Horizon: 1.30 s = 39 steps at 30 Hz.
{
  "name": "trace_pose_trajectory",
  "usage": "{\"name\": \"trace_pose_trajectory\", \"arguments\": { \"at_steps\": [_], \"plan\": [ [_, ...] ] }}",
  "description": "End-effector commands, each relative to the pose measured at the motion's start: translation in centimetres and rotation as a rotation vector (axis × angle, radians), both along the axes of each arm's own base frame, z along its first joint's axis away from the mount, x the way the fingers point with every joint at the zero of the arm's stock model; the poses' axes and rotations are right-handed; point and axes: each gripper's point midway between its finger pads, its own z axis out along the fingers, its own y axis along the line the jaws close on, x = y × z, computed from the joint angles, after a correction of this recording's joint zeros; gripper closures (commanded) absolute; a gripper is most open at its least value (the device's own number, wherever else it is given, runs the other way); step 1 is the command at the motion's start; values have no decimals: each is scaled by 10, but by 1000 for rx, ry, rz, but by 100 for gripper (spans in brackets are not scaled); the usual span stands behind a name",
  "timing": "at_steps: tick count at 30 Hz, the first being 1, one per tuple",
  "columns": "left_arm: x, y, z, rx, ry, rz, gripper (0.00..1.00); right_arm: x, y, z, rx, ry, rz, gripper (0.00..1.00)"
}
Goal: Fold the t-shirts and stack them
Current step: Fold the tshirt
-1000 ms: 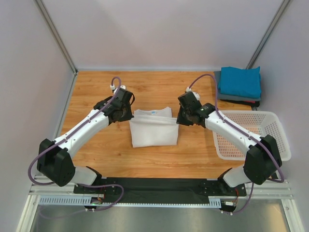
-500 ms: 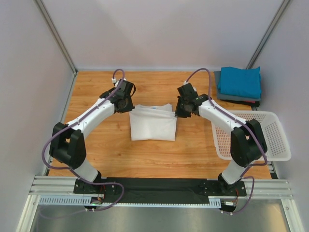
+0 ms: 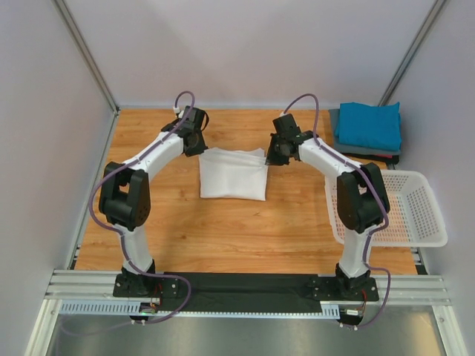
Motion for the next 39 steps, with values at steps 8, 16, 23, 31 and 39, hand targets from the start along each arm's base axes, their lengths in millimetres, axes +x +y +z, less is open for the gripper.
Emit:
{"name": "trace_pose_trajectory", "arguments": {
  "at_steps": [8,16,23,31,39],
  "plan": [
    [90,16,18,15,-99,8,6,99,4,35,74,-161,35,23],
    [64,-5,114,-129,-285,-170,5,89,23,105,241,-295,143,28],
    [29,-12,70,-213,-188,-172,18,80,44,63,242,-257,237,37],
    [26,9,16,-153,-73,-115,21,97,42,22,135,-216,313,42],
    [46,6,-8,-205,-49,-127,26,106,50,-1,160,-179,310,44]
  ]
}}
